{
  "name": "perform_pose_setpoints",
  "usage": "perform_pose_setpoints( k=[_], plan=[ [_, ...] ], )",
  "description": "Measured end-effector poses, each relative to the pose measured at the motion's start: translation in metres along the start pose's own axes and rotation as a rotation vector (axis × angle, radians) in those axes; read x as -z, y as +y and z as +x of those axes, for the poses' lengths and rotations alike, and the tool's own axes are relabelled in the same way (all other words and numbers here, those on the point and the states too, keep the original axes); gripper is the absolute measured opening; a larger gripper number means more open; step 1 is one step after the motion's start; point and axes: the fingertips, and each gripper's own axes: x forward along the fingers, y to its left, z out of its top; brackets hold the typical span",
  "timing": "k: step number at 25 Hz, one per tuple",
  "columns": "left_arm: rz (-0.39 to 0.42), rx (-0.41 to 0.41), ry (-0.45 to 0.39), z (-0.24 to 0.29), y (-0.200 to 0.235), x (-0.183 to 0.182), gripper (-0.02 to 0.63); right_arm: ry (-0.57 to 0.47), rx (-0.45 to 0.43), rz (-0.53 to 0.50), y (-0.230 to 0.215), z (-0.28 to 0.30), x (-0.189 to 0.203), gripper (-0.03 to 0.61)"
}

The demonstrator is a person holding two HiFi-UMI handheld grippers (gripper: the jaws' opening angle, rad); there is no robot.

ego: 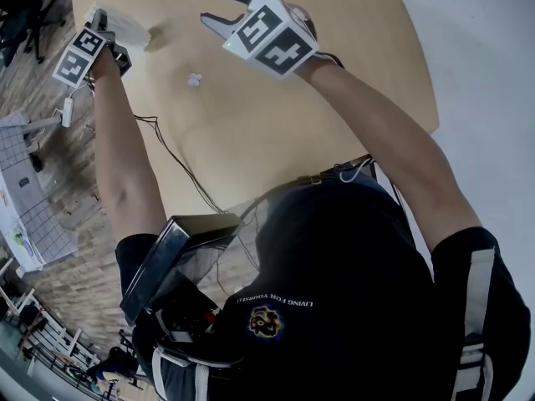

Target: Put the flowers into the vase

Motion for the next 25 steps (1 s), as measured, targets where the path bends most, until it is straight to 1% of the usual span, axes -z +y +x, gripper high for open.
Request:
perform_pose_setpoints(
  k=[4,12,21,25],
  plan=[
    [0.016,0.001,-0.002,-0.004,-0.002,-0.002,0.181,-0.015,0.003,-0.002,0.001,-0.003,-0.005,0.163],
    [0.097,0.001,-0.041,-0.016,-0.014,0.001,0.181,-0.023,0.003,-0.003,0.002,-0.013,-0.002,0.163],
    [0.119,-0.012,-0.035,-0.027,-0.010,0.017,0.181,-0.028,-0.008,-0.005,0.012,-0.013,0.004,0.163],
    [0.129,0.004,-0.060,-0.033,-0.015,0.017,0.181,-0.032,-0.008,-0.008,0.013,-0.019,0.004,0.163]
  ],
)
